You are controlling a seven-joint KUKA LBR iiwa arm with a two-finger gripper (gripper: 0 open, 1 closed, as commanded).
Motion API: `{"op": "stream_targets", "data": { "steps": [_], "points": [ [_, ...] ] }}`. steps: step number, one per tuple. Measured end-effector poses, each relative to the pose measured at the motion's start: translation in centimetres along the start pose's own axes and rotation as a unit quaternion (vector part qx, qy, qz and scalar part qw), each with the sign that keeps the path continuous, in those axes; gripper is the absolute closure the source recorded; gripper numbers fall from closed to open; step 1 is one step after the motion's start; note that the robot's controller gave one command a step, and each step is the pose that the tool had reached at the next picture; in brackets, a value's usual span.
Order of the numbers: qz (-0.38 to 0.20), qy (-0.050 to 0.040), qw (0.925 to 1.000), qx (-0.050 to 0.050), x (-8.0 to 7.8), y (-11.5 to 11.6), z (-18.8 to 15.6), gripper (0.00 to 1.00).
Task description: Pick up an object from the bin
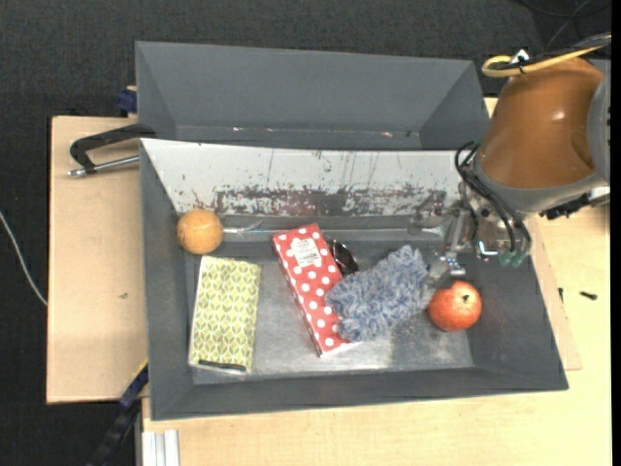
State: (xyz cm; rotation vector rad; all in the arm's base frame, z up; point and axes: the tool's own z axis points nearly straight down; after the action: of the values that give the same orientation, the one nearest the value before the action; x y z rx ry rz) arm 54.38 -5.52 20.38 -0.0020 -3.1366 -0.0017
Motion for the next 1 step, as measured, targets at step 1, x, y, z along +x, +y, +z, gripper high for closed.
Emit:
{"op": "stream_targets", "data": {
  "steps": [1],
  "points": [
    [-0.001, -0.0041, 1.0000, 0.000, -0.17, 0.02, -0.40, 0.00]
  ]
}}
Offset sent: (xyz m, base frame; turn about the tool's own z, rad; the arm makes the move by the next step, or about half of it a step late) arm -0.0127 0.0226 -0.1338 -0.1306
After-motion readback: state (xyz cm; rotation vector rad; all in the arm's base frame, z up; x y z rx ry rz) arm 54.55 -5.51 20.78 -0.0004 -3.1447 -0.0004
